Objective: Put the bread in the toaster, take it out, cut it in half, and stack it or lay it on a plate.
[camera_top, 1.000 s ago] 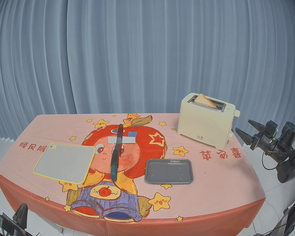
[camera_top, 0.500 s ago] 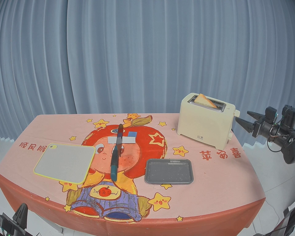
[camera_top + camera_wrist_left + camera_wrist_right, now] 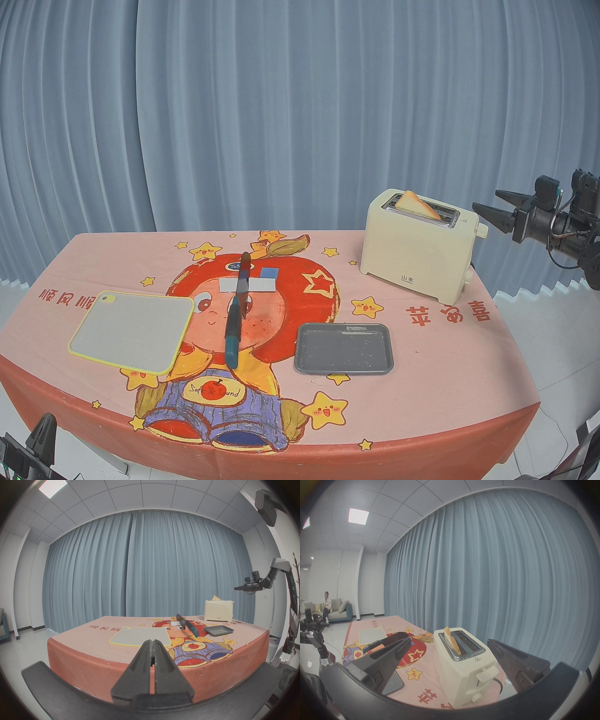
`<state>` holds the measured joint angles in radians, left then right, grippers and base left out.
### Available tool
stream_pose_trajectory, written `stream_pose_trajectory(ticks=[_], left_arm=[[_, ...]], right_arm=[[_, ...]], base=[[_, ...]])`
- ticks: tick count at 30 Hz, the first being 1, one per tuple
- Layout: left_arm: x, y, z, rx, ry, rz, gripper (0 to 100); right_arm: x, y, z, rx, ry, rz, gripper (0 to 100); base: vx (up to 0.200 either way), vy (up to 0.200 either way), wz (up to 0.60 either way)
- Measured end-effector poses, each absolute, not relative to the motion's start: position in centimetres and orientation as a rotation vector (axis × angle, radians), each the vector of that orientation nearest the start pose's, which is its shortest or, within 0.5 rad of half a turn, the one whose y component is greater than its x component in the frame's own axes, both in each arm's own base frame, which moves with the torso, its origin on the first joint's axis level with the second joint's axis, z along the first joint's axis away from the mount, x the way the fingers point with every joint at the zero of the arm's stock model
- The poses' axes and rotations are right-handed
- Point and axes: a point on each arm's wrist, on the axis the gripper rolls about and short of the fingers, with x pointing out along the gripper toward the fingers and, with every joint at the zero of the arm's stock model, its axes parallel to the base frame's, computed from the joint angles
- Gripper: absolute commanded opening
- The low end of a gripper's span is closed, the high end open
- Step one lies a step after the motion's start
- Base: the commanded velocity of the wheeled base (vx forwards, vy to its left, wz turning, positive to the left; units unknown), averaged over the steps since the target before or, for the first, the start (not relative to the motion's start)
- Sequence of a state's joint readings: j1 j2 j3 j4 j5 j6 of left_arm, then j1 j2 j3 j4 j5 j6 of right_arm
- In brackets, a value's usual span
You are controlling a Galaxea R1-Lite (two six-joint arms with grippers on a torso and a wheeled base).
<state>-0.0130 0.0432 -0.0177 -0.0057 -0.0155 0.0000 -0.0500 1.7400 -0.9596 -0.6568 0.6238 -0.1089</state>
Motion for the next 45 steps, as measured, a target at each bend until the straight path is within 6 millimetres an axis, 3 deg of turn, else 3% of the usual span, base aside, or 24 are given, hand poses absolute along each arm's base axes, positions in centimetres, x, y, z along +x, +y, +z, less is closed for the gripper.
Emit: stream_pose_trajectory(ticks=[14, 27, 45], left_arm=[[-2.1, 0.0, 8.2, 0.000, 0.020, -0.029, 0], [-2.1, 0.0, 8.2, 0.000, 0.020, -0.028, 0], [-2.1, 0.0, 8.2, 0.000, 0.020, -0.029, 0]], right_arm=[[35.3, 0.9, 24.3, -0.069, 0.088, 0.619, 100], [38.8, 3.7, 22.8, -0.141, 0.113, 0.696, 100], [42.9, 4.8, 21.3, -0.153, 0.131, 0.719, 100]], base=[[0.000, 0.000, 0.00], [0.000, 0.000, 0.00], [0.000, 0.000, 0.00]])
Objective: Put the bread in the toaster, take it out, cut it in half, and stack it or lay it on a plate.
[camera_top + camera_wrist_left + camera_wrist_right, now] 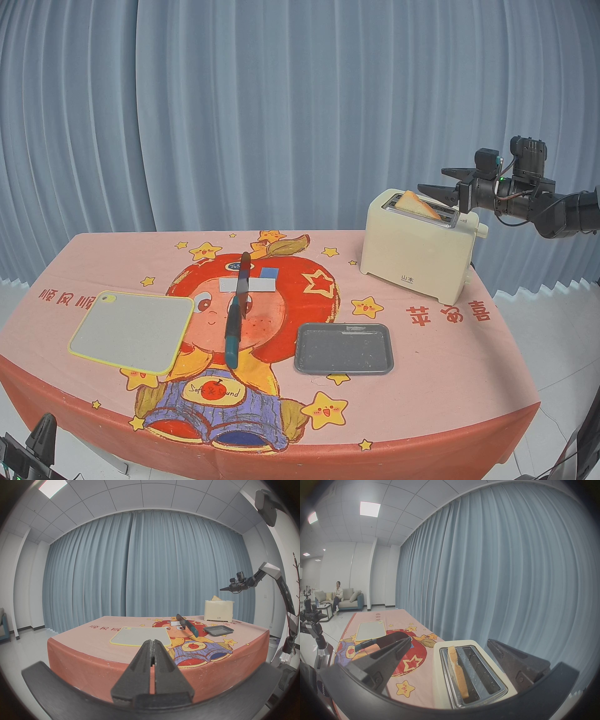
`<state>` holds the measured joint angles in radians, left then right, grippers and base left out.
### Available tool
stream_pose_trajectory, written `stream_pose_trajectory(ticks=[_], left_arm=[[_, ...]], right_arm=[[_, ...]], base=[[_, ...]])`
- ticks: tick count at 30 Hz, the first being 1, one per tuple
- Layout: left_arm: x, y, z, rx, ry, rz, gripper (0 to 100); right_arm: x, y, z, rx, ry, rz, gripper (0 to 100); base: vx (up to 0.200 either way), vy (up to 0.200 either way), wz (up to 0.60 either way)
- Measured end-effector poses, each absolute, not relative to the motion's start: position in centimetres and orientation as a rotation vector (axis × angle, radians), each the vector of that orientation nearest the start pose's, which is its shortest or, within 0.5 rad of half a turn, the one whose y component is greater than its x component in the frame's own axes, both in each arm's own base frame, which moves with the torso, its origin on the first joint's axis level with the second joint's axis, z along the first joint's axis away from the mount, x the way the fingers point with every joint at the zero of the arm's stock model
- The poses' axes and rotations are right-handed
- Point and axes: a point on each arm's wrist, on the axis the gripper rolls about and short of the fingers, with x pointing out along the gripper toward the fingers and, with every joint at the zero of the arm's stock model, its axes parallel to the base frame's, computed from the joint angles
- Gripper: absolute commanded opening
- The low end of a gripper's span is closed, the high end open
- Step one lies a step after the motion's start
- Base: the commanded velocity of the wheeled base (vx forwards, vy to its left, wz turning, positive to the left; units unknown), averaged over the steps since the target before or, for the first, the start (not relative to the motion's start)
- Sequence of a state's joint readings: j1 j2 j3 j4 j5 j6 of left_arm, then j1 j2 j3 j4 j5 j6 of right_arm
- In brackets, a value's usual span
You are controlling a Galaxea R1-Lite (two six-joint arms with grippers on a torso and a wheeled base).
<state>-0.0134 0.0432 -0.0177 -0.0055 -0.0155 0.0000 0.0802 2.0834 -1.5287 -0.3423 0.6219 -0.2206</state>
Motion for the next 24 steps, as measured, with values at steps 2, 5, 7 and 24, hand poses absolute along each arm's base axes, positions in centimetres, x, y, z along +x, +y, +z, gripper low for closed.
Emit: stream_pose_trajectory(ticks=[2, 5, 7, 24], left_arm=[[-2.1, 0.0, 8.2, 0.000, 0.020, -0.029, 0], [-2.1, 0.0, 8.2, 0.000, 0.020, -0.029, 0], [-2.1, 0.0, 8.2, 0.000, 0.020, -0.029, 0], [-2.1, 0.0, 8.2, 0.000, 0.020, -0.029, 0]], right_arm=[[43.3, 5.0, 20.9, -0.154, 0.143, 0.726, 100], [43.6, 5.3, 20.4, -0.154, 0.167, 0.734, 100], [43.7, 5.3, 20.2, -0.158, 0.174, 0.736, 100], [46.1, 5.5, 17.7, -0.178, 0.184, 0.743, 100]], base=[[0.000, 0.000, 0.00], [0.000, 0.000, 0.00], [0.000, 0.000, 0.00], [0.000, 0.000, 0.00]])
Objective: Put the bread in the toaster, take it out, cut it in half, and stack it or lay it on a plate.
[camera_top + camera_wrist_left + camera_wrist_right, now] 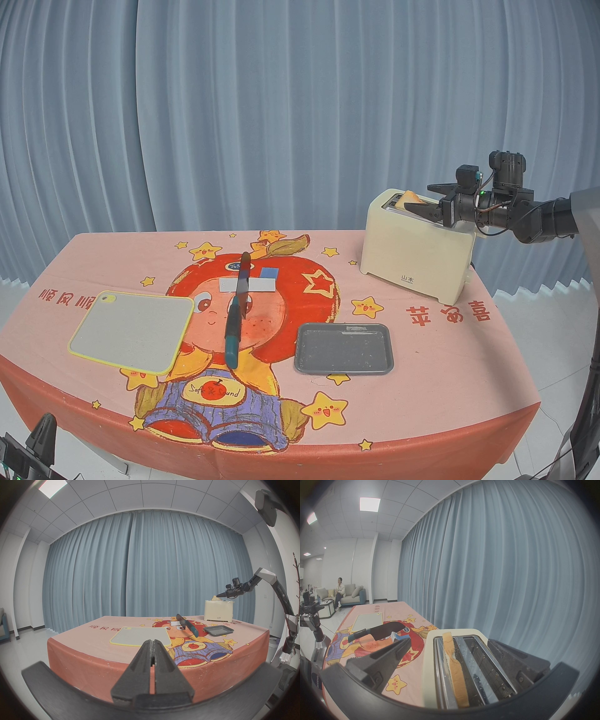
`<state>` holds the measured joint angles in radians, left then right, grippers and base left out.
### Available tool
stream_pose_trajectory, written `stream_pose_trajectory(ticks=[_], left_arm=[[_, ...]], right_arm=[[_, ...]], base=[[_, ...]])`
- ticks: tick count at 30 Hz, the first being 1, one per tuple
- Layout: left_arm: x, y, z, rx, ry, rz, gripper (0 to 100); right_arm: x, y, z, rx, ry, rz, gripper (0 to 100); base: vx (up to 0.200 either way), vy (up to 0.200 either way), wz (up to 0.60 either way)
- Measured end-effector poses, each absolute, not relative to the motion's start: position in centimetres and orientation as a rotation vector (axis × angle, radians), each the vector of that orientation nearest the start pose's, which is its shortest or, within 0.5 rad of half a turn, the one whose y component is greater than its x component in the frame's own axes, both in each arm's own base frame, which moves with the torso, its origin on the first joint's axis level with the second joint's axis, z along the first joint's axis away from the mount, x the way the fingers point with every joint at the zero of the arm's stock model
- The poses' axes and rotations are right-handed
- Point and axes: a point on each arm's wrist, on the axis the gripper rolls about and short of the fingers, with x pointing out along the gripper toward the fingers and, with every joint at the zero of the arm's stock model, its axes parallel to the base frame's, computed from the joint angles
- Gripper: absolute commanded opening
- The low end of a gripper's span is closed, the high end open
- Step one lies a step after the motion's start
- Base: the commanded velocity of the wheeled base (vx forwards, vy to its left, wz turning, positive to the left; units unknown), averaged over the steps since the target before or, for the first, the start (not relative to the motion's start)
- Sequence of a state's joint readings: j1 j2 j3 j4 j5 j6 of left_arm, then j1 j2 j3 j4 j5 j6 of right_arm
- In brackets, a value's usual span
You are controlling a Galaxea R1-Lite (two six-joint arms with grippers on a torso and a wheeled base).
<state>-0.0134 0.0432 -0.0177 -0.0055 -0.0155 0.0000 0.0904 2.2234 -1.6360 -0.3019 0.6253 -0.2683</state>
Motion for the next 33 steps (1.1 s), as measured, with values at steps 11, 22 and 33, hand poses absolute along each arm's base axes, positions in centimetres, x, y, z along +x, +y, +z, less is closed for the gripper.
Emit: stream_pose_trajectory(ticks=[11, 22, 33], left_arm=[[-2.1, 0.0, 8.2, 0.000, 0.020, -0.029, 0], [-2.1, 0.0, 8.2, 0.000, 0.020, -0.029, 0], [-2.1, 0.0, 8.2, 0.000, 0.020, -0.029, 0]], right_arm=[[47.0, 5.5, 17.0, -0.169, 0.215, 0.744, 0], [47.2, 5.7, 16.7, -0.170, 0.219, 0.749, 0], [47.1, 5.7, 16.8, -0.171, 0.214, 0.748, 0]], base=[[0.000, 0.000, 0.00], [0.000, 0.000, 0.00], [0.000, 0.000, 0.00]])
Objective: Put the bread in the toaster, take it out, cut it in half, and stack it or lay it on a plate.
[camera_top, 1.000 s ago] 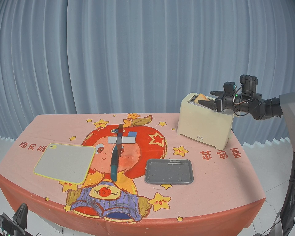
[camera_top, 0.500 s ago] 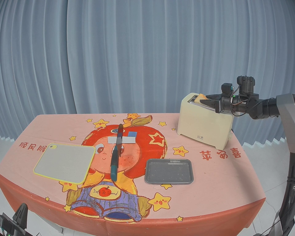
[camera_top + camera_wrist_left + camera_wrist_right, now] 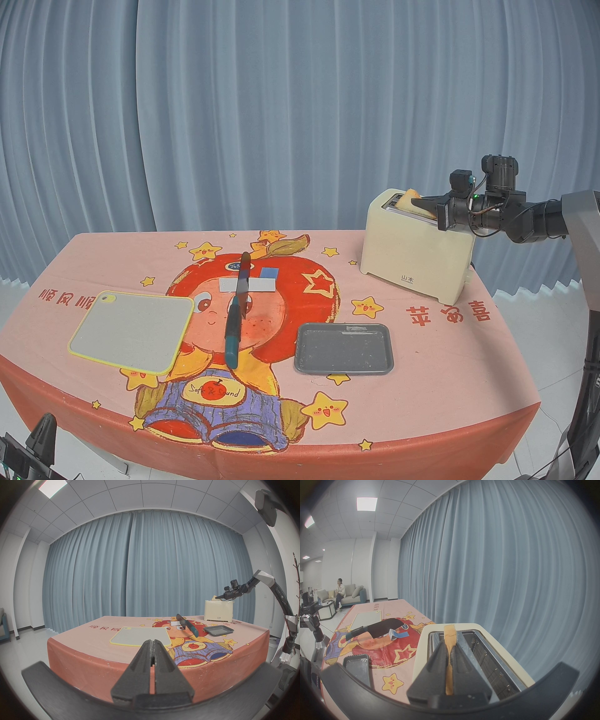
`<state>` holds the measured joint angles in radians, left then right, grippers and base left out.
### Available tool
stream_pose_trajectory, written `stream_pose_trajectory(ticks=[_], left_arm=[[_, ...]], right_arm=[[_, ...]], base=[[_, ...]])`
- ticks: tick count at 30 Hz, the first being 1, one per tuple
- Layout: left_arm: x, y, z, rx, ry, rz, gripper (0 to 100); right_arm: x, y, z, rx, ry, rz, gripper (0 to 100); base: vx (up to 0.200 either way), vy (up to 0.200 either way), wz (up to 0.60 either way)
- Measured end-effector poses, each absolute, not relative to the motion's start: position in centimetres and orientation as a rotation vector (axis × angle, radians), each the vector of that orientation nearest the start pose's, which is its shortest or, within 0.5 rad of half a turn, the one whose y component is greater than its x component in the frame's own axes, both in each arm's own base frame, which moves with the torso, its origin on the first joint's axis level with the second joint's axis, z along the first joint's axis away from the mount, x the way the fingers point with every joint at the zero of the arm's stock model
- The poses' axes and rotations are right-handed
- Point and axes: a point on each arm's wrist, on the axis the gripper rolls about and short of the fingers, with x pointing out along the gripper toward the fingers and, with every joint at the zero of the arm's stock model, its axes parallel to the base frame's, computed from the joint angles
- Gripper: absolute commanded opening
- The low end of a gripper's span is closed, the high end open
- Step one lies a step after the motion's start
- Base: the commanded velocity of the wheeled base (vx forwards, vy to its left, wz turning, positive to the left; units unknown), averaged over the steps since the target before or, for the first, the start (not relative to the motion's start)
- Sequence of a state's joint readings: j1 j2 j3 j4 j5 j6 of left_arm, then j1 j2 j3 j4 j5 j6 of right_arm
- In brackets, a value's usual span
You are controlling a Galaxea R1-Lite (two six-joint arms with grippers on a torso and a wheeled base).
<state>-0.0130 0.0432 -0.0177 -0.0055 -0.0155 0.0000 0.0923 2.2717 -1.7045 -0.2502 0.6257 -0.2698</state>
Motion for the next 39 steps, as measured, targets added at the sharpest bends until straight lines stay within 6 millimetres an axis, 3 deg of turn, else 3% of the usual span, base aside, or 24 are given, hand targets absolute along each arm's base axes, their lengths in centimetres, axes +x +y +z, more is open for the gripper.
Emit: stream_pose_trajectory(ticks=[31, 39], left_arm=[[-2.1, 0.0, 8.2, 0.000, 0.020, -0.029, 0], [-2.1, 0.0, 8.2, 0.000, 0.020, -0.029, 0]], right_arm=[[45.2, 5.5, 21.6, -0.186, 0.117, 0.728, 0], [43.7, 5.5, 23.4, -0.184, 0.093, 0.724, 0]], base=[[0.000, 0.000, 0.00], [0.000, 0.000, 0.00]])
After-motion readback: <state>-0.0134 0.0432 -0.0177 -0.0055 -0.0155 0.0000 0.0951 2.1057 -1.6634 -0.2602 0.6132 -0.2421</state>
